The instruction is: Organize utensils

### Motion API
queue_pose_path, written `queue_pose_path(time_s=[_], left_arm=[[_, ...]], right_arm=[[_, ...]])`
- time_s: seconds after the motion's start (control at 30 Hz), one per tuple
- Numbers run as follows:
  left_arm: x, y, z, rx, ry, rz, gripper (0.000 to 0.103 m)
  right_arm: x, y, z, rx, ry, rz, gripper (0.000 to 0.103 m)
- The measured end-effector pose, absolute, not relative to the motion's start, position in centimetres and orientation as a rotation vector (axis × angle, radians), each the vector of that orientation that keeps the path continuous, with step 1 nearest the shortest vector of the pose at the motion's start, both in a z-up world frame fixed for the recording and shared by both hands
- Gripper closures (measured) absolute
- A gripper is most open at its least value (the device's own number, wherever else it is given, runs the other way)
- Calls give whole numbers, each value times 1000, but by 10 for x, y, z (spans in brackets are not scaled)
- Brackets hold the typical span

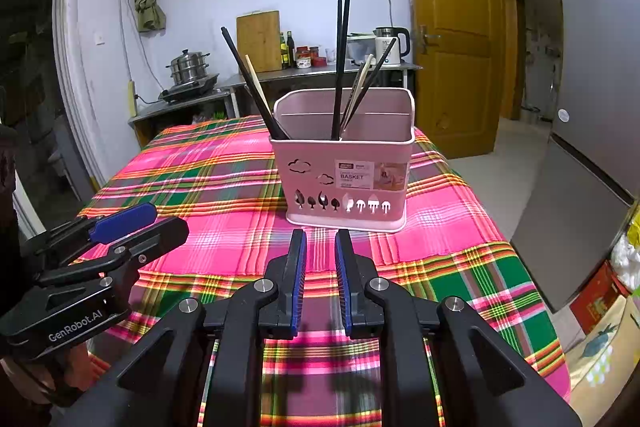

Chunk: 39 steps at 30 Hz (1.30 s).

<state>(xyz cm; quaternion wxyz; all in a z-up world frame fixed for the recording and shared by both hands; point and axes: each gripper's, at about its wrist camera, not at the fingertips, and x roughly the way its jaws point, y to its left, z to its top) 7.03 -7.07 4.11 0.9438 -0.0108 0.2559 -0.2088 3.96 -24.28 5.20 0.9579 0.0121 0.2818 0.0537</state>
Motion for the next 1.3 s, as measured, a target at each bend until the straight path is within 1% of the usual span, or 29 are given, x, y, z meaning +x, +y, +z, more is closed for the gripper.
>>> queue_pose_path(time_s=[1.3], left_arm=[[65, -79, 42, 2, 524, -426, 52]], right_arm=[[40, -242, 51, 25, 577, 109, 88]])
